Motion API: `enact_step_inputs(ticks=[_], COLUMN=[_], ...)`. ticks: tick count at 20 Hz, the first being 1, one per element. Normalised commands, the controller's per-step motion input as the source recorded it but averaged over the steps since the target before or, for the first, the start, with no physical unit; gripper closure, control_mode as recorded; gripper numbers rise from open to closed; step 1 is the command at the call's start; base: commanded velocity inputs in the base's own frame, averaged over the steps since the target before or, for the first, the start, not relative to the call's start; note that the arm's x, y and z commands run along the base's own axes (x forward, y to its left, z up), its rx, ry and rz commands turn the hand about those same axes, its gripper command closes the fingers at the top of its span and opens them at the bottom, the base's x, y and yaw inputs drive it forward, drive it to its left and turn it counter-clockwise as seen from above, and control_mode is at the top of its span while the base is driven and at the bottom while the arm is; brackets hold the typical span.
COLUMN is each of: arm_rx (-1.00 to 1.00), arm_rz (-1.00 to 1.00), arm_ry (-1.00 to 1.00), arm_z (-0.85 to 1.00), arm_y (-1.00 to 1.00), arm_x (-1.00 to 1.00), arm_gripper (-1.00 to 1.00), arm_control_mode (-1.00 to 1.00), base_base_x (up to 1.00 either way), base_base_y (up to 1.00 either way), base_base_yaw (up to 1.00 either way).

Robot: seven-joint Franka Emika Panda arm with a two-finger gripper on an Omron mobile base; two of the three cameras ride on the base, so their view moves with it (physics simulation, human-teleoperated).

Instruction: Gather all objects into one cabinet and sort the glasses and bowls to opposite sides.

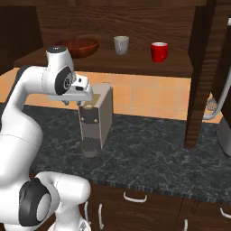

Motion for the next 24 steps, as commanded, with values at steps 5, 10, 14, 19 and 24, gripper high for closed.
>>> enact_step_inputs(ticks=[5,10,14,19,24], arm_rx=[0.0,0.0,0.0,0.0,0.0], arm_rz=[0.0,0.0,0.0,0.0,0.0], arm_ry=[0.0,0.0,0.0,0.0,0.0], arm_z=[0.0,0.0,0.0,0.0,0.0], arm_y=[0.0,0.0,0.0,0.0,0.0], arm_x=[0.0,0.0,0.0,0.0,0.0], arm_gripper=[-1.0,-1.0,-1.0,-1.0,-1.0], arm_control_mode=[1.0,1.0,1.0,1.0,1.0], base_base_x=[-0.49,-0.7,-0.55,-0.42,-0.27], base_base_y=[0.0,0.0,0.0,-0.09,-0.07], base_base_yaw=[-0.01,-0.08,-0.09,-0.17,-0.19])
